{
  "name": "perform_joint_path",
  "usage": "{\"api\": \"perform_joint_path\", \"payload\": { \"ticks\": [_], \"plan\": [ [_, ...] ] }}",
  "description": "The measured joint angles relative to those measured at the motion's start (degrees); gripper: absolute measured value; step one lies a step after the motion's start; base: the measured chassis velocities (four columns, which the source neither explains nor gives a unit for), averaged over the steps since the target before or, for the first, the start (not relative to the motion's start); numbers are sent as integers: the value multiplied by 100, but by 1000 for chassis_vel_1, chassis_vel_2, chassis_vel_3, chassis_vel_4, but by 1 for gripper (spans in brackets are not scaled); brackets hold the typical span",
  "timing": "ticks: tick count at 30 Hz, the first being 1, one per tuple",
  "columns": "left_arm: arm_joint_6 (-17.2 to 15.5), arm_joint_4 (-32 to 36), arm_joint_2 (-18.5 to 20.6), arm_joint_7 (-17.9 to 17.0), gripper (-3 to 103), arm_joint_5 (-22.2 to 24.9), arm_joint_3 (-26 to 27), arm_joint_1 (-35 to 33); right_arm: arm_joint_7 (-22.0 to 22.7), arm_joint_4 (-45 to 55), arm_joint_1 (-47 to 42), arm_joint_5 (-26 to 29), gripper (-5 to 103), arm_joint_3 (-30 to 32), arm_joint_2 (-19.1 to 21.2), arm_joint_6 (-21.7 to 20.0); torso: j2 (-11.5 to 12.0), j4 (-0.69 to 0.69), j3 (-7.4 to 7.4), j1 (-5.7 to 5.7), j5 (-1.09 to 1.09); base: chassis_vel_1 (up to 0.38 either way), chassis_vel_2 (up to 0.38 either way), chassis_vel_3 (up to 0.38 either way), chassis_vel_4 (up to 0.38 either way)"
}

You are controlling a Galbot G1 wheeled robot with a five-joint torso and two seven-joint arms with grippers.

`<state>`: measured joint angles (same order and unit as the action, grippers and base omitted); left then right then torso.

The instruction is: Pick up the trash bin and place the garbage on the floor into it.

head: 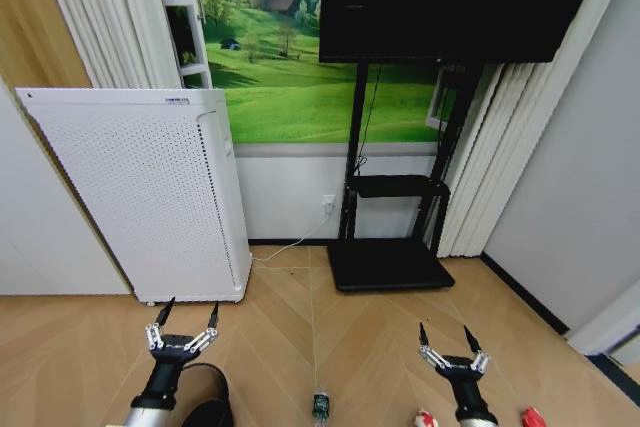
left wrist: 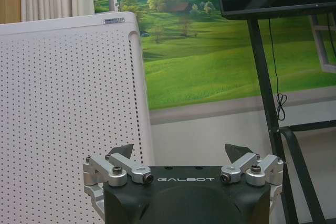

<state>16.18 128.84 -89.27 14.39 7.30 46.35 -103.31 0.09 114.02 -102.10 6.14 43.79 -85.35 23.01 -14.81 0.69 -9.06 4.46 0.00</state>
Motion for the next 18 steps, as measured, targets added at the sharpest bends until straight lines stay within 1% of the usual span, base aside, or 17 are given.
{"api": "perform_joint_path", "payload": {
  "ticks": [3,4,7,11,12,13,14,16,18],
  "plan": [
    [1,-12,-9,0,96,-2,-3,0,12,-29,2,-1,100,3,-1,0,86,0,64,-22,0,0,0,0,0],
    [1,-12,-9,0,96,-2,-3,0,12,-29,2,-1,100,3,-1,0,86,0,64,-22,0,0,0,0,0],
    [1,-22,-9,0,96,-12,-9,7,99,-55,23,-29,100,9,3,0,187,0,138,-48,0,0,0,0,0],
    [10,-38,-8,0,96,-2,-8,28,106,-63,24,-39,100,13,5,0,255,0,185,-70,0,0,0,0,0],
    [12,-40,-8,1,98,14,-5,36,106,-67,24,-46,100,13,5,0,286,0,209,-76,0,0,0,0,0],
    [11,-40,-6,1,95,26,-2,41,104,-70,24,-50,100,14,5,0,313,0,230,-83,0,0,0,0,0],
    [11,-40,-6,1,95,26,-2,41,104,-70,24,-50,100,14,5,0,313,0,230,-83,0,0,0,0,0],
    [12,-46,-3,1,93,38,1,57,101,-72,31,-57,100,10,7,-1,390,0,294,-95,0,0,0,0,0],
    [12,-49,-3,0,93,40,2,61,100,-72,36,-58,100,7,7,-1,416,0,316,-99,0,0,0,0,0]
  ]
}}
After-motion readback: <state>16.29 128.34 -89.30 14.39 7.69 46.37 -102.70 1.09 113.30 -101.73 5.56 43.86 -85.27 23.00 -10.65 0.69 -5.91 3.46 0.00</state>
